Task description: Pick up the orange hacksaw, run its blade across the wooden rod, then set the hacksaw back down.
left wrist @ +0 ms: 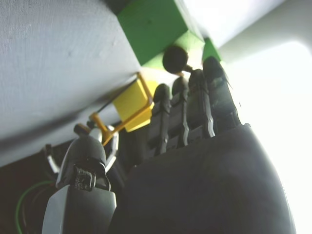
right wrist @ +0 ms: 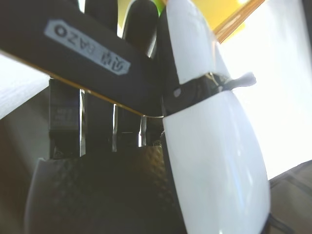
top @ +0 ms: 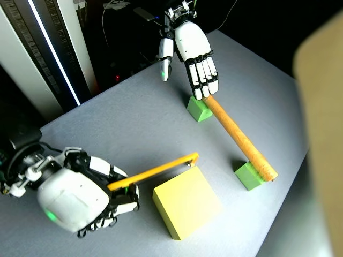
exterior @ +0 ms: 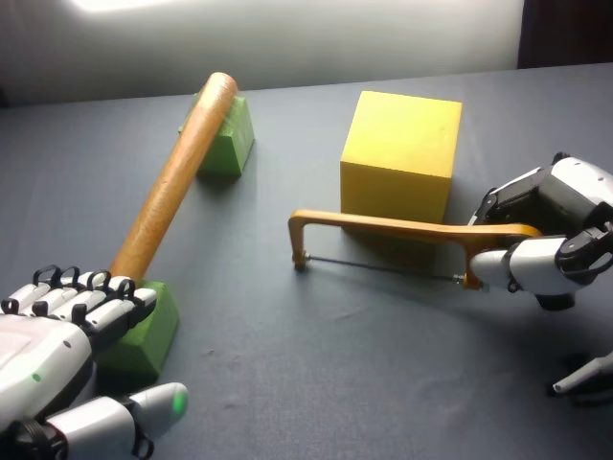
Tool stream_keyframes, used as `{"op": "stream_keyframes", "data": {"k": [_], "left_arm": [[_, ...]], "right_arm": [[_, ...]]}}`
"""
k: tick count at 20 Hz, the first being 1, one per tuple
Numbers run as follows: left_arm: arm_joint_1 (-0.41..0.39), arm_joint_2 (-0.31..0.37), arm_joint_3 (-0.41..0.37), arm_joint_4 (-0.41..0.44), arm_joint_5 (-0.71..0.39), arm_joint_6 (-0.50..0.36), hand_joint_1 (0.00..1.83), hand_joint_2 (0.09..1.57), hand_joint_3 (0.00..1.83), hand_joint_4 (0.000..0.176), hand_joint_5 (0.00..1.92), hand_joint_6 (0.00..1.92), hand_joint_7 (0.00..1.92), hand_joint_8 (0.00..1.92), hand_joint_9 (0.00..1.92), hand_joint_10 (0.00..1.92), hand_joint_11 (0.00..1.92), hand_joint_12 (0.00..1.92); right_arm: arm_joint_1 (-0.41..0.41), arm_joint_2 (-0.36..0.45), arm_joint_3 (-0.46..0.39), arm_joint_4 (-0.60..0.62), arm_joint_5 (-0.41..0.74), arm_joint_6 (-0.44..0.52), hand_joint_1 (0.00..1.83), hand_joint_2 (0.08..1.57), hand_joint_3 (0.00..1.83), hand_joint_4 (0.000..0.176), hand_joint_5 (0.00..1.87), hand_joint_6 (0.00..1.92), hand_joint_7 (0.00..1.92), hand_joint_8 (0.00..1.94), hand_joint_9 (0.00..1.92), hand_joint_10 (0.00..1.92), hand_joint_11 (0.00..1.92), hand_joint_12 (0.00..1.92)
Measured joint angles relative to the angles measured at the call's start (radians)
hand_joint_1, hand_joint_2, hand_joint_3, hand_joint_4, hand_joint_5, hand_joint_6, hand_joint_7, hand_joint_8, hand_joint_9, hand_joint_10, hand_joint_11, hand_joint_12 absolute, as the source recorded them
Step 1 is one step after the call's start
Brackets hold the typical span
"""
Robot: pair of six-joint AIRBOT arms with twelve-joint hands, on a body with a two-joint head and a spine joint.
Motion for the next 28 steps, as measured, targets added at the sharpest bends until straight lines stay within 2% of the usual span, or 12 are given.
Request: {"op": "stream_keyframes", "data": {"k": [1,2,6,7,10,12,15,18,21,22,26,28], "left_arm": [[0.002,0.000,0.000,0.000,-0.003,0.000,0.00,1.29,0.00,0.000,0.16,0.00,0.16,0.01,0.12,0.00,0.00,0.28],[0.002,0.000,0.000,0.000,-0.003,0.000,0.00,1.29,0.00,0.000,0.16,0.00,0.14,0.00,0.10,0.00,0.00,0.22],[0.007,0.000,0.000,0.001,-0.004,-0.005,0.00,1.28,0.00,0.000,0.18,0.00,0.16,0.00,0.11,0.00,0.00,0.25],[0.007,0.000,0.000,0.001,-0.004,-0.005,0.00,1.28,0.00,0.000,0.20,0.01,0.19,0.01,0.15,0.01,0.00,0.32],[0.007,-0.002,0.000,0.002,-0.006,-0.005,0.00,1.28,0.00,0.000,0.18,0.00,0.15,0.00,0.11,0.00,0.00,0.24],[0.012,-0.002,0.000,0.003,-0.009,-0.006,0.00,1.28,0.00,0.000,0.17,0.00,0.15,0.00,0.11,0.00,0.00,0.22],[0.013,-0.008,0.000,0.003,-0.011,-0.007,0.00,1.28,0.00,0.000,0.19,0.00,0.17,0.01,0.12,0.01,0.00,0.26],[0.013,-0.008,0.000,0.003,-0.011,-0.007,0.00,1.28,0.00,0.000,0.19,0.00,0.18,0.00,0.13,0.00,0.00,0.29],[0.012,-0.008,0.002,0.004,-0.011,-0.009,0.00,1.28,0.00,0.000,0.19,0.00,0.17,0.00,0.12,0.00,0.00,0.25],[0.012,-0.008,0.002,0.005,-0.011,-0.010,0.00,1.29,0.00,0.000,0.21,0.01,0.20,0.01,0.16,0.01,0.00,0.32],[0.012,-0.008,0.008,0.008,-0.013,-0.011,0.00,1.28,0.00,0.000,0.21,0.00,0.20,0.00,0.15,0.01,0.00,0.33],[0.012,-0.008,0.008,0.010,-0.012,-0.011,0.00,1.28,0.00,0.000,0.18,0.00,0.15,0.00,0.12,0.00,0.00,0.25]], "right_arm": [[0.009,0.015,-0.021,-0.011,0.006,-0.002,1.23,1.08,0.00,0.010,1.00,0.95,1.13,0.76,1.29,0.00,0.88,0.92],[0.019,0.032,-0.041,-0.025,0.018,0.000,1.24,1.08,0.00,0.005,1.00,0.94,1.15,0.74,1.29,0.00,0.89,0.93],[0.092,0.085,-0.121,-0.046,0.066,-0.014,1.24,1.08,0.00,0.007,1.00,0.94,1.15,0.74,1.29,0.00,0.89,0.93],[0.117,0.087,-0.132,-0.046,0.077,-0.031,1.24,1.07,0.00,0.003,1.01,0.92,1.17,0.71,1.29,0.00,0.89,0.92],[0.198,0.081,-0.148,-0.047,0.115,-0.086,1.24,1.07,0.00,0.001,1.00,0.93,1.16,0.72,1.29,0.00,0.89,0.91],[0.269,0.055,-0.150,0.048,0.147,-0.168,1.24,1.08,0.00,0.003,0.99,0.95,1.14,0.75,1.29,0.00,0.89,0.93],[0.334,-0.003,-0.150,0.151,0.177,-0.288,1.23,1.09,0.00,0.004,0.98,0.96,1.12,0.78,1.28,0.00,0.87,0.95],[0.378,-0.111,-0.119,0.214,0.201,-0.390,1.24,1.08,0.00,0.003,1.00,0.94,1.14,0.75,1.29,0.00,0.88,0.94],[0.422,-0.212,-0.053,0.233,0.237,-0.425,1.23,1.09,0.00,0.001,0.98,0.96,1.12,0.80,1.29,0.00,0.88,0.94],[0.434,-0.239,-0.034,0.231,0.246,-0.429,1.24,1.08,0.00,0.000,0.98,0.96,1.14,0.76,1.29,0.00,0.89,0.94],[0.440,-0.346,0.060,0.278,0.239,-0.441,1.24,1.08,0.00,0.000,0.99,0.93,1.15,0.74,1.29,0.00,0.90,0.93],[0.439,-0.394,0.106,0.287,0.214,-0.449,1.24,1.08,0.00,0.000,0.98,0.96,1.14,0.77,1.29,0.00,0.89,0.92]]}}
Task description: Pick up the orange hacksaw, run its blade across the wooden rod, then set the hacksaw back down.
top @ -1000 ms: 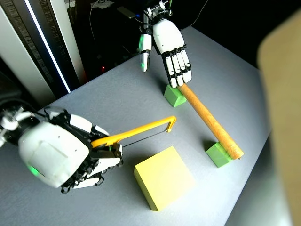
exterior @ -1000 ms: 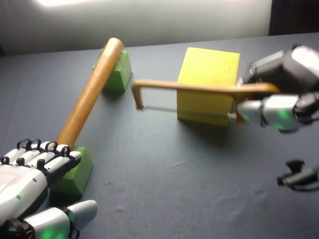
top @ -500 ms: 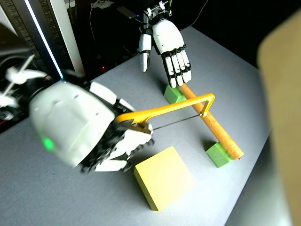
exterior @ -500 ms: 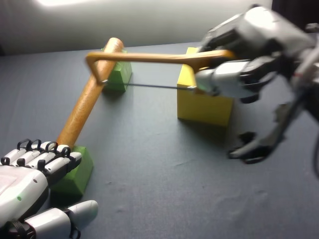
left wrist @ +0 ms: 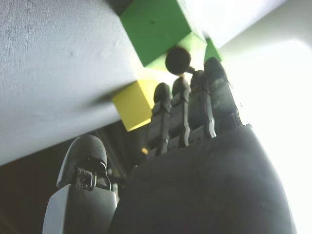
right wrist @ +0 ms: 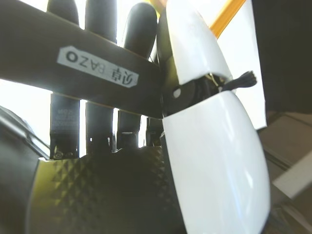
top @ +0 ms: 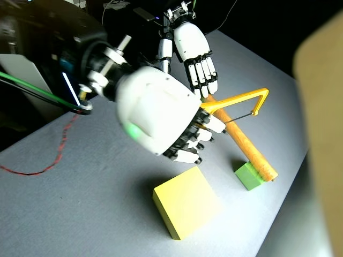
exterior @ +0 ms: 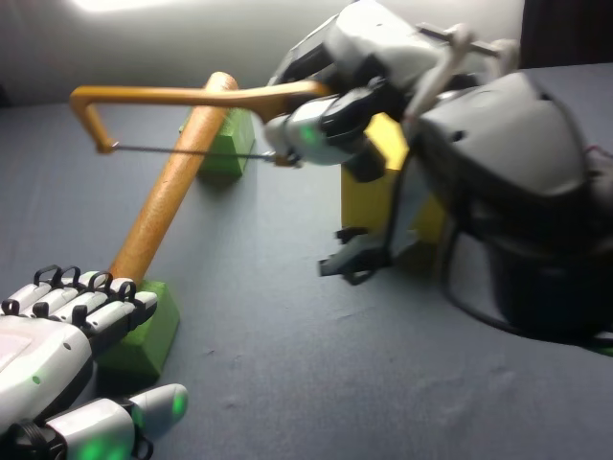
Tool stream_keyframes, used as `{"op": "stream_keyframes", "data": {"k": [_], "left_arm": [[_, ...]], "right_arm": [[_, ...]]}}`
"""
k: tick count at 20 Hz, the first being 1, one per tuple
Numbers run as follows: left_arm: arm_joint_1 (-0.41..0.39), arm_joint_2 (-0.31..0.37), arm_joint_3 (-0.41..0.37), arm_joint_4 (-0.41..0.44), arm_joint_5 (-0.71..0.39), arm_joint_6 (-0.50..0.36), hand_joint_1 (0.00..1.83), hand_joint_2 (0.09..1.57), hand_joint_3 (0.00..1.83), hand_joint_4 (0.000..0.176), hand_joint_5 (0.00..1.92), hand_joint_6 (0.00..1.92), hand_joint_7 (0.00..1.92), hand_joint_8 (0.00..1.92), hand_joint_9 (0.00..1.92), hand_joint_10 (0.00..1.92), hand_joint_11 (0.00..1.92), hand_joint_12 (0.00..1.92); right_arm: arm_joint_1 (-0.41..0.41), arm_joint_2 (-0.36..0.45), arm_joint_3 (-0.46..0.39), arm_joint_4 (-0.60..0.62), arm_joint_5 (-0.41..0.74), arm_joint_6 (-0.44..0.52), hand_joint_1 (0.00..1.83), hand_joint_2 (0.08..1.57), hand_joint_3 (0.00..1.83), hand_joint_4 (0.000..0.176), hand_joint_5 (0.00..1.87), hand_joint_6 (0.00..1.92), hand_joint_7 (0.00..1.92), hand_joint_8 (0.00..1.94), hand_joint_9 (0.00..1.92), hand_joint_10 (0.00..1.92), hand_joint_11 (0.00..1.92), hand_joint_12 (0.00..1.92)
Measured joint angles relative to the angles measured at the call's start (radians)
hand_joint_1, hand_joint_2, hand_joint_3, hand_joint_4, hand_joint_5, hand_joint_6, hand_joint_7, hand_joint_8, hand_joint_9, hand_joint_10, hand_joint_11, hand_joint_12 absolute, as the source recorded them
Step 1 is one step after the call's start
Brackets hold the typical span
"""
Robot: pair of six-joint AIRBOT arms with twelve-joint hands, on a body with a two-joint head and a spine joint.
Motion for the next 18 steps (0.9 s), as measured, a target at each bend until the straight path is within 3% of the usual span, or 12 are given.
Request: {"op": "stream_keyframes", "data": {"k": [2,10,13,18], "left_arm": [[0.000,-0.001,0.001,0.001,0.000,0.000,0.00,1.28,0.00,0.000,0.20,0.00,0.18,0.00,0.15,0.01,0.00,0.33],[0.000,-0.007,0.005,-0.002,-0.001,0.000,0.00,1.28,0.00,0.000,0.20,0.00,0.18,0.00,0.14,0.00,0.00,0.30],[0.000,-0.007,0.007,-0.002,-0.002,0.000,0.00,1.28,0.00,0.000,0.19,0.00,0.17,0.01,0.13,0.00,0.00,0.28],[0.000,-0.007,0.007,0.001,-0.001,0.000,0.00,1.29,0.00,0.000,0.20,0.01,0.18,0.01,0.14,0.01,0.00,0.29]], "right_arm": [[0.000,-0.046,0.048,-0.010,-0.035,-0.021,1.23,1.09,0.00,0.000,0.98,0.96,1.13,0.78,1.29,0.00,0.90,0.93],[-0.038,-0.218,0.218,-0.012,-0.080,-0.090,1.24,1.08,0.00,0.000,0.99,0.93,1.14,0.78,1.30,0.00,0.89,0.93],[-0.055,-0.217,0.220,-0.029,-0.076,-0.092,1.23,1.09,0.00,0.000,0.97,0.95,1.13,0.80,1.29,0.01,0.88,0.95],[-0.082,-0.101,0.127,-0.003,-0.098,-0.098,1.23,1.09,0.00,0.000,0.97,0.97,1.12,0.81,1.29,0.01,0.88,0.96]]}}
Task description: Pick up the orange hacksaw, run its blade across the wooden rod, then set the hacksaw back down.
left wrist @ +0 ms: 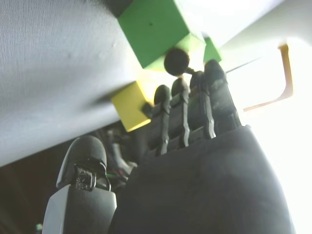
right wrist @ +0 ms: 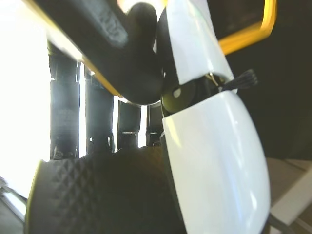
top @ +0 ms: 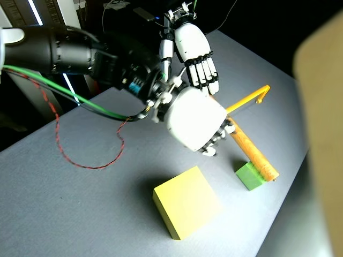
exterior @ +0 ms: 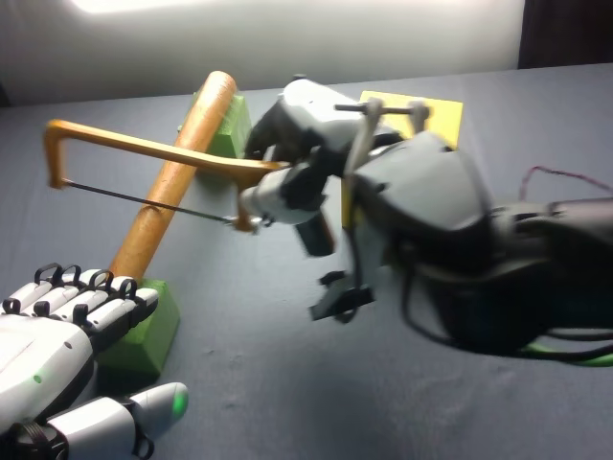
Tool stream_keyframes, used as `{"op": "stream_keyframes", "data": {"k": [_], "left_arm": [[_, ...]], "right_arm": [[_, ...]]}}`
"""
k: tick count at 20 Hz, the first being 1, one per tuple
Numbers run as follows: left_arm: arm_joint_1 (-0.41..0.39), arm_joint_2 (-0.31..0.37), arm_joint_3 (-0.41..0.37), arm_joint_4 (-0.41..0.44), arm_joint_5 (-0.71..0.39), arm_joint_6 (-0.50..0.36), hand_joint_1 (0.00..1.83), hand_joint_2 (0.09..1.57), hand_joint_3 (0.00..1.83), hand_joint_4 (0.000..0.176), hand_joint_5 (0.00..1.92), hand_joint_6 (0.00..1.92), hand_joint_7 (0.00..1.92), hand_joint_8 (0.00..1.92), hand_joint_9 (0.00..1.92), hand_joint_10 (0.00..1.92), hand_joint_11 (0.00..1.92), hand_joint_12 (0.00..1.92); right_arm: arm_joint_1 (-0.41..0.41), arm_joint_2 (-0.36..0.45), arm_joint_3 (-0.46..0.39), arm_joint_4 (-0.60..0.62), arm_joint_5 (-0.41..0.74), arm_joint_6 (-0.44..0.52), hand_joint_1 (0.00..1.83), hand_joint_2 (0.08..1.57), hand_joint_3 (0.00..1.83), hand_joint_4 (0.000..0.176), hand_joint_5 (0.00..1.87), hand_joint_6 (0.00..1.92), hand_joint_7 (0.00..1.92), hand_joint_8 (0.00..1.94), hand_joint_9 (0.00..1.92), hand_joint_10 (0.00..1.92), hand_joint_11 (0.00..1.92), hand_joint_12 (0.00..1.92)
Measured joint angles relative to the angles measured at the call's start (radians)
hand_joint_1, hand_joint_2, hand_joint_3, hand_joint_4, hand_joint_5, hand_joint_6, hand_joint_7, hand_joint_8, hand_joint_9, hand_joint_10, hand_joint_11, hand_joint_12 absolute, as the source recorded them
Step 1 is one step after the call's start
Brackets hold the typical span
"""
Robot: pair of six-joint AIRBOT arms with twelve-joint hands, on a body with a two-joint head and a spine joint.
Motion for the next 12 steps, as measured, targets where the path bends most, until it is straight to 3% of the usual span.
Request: {"op": "stream_keyframes", "data": {"k": [1,6,8,9,12], "left_arm": [[0.000,0.000,0.000,0.000,0.000,-0.001,0.00,1.29,0.00,0.000,0.19,0.00,0.19,0.01,0.14,0.00,0.00,0.26],[0.000,0.000,0.000,0.000,0.000,-0.004,0.00,1.29,0.00,0.000,0.17,0.00,0.15,0.00,0.09,0.00,0.00,0.19],[0.000,0.000,0.000,-0.001,0.001,-0.006,0.00,1.29,0.00,0.000,0.17,0.00,0.15,0.00,0.10,0.01,0.00,0.20],[0.000,0.000,0.000,-0.001,0.001,-0.007,0.00,1.29,0.00,0.000,0.21,0.00,0.20,0.00,0.15,0.00,0.00,0.34],[-0.001,0.000,0.000,0.000,0.000,-0.008,0.00,1.30,0.00,0.000,0.19,0.00,0.17,0.00,0.13,0.00,0.00,0.26]], "right_arm": [[0.000,0.048,-0.032,-0.014,-0.010,0.000,1.23,1.09,0.00,0.000,0.98,0.95,1.14,0.78,1.30,0.01,0.89,0.96],[0.007,0.124,-0.071,-0.006,-0.040,-0.001,1.24,1.08,0.00,0.000,0.99,0.92,1.15,0.76,1.31,0.01,0.91,0.95],[0.020,0.121,-0.069,-0.011,-0.050,-0.001,1.24,1.08,0.00,0.000,0.98,0.95,1.15,0.76,1.30,0.01,0.89,0.96],[0.025,0.108,-0.059,-0.021,-0.053,-0.001,1.23,1.09,0.00,0.000,0.97,0.97,1.12,0.81,1.30,0.00,0.87,0.99],[0.027,0.046,-0.024,-0.018,-0.053,-0.002,1.24,1.08,0.00,0.000,0.99,0.93,1.14,0.78,1.30,0.00,0.89,0.97]]}}
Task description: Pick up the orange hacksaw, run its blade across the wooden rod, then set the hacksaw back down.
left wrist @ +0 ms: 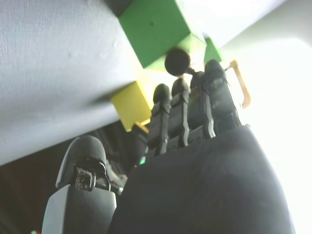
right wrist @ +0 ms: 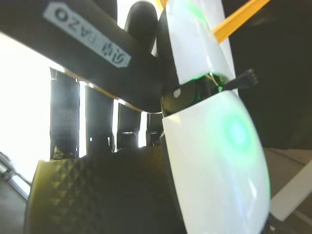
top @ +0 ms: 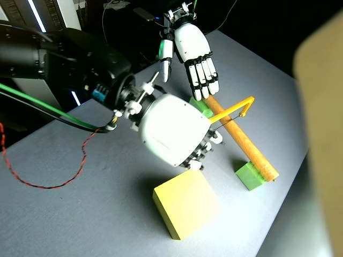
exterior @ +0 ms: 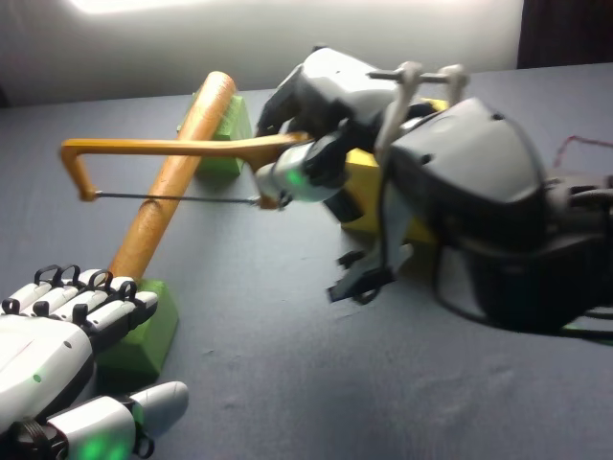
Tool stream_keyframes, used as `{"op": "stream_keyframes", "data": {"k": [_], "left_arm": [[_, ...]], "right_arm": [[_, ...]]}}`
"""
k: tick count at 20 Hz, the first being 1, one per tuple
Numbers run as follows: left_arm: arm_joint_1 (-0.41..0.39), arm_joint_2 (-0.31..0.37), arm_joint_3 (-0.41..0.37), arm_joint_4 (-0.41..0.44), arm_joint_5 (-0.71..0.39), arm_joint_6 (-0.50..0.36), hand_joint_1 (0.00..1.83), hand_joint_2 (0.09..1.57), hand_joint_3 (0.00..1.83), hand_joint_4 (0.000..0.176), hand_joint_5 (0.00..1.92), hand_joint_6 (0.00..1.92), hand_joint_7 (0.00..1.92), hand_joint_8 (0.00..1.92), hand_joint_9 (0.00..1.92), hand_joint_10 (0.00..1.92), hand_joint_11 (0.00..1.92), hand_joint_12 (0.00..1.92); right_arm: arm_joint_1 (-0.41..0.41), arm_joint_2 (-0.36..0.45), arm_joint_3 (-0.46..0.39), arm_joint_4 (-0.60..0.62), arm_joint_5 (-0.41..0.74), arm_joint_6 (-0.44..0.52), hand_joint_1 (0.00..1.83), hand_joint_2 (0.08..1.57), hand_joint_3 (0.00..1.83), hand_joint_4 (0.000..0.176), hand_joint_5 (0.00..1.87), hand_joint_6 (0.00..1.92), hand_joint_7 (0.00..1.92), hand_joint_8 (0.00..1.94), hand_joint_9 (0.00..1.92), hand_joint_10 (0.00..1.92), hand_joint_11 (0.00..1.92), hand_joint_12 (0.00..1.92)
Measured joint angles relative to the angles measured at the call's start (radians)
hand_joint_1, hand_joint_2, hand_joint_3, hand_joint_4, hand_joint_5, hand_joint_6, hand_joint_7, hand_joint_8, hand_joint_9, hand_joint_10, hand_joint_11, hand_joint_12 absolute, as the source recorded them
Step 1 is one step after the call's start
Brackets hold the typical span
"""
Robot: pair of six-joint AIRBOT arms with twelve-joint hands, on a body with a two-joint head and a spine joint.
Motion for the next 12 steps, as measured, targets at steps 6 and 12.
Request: {"op": "stream_keyframes", "data": {"k": [6,12], "left_arm": [[-0.002,0.000,0.002,0.001,0.000,-0.005,0.00,1.29,0.00,0.000,0.21,0.01,0.20,0.01,0.16,0.01,0.00,0.36],[-0.001,0.000,0.004,0.002,0.001,-0.011,0.00,1.29,0.00,0.000,0.19,0.00,0.18,0.00,0.12,0.00,0.00,0.24]], "right_arm": [[0.000,-0.128,0.097,-0.004,0.003,0.003,1.24,1.08,0.00,0.000,0.99,0.93,1.16,0.75,1.31,0.00,0.90,0.95],[-0.001,-0.007,0.007,-0.009,0.002,0.002,1.24,1.08,0.00,0.000,0.98,0.95,1.14,0.77,1.30,0.01,0.89,0.98]]}}
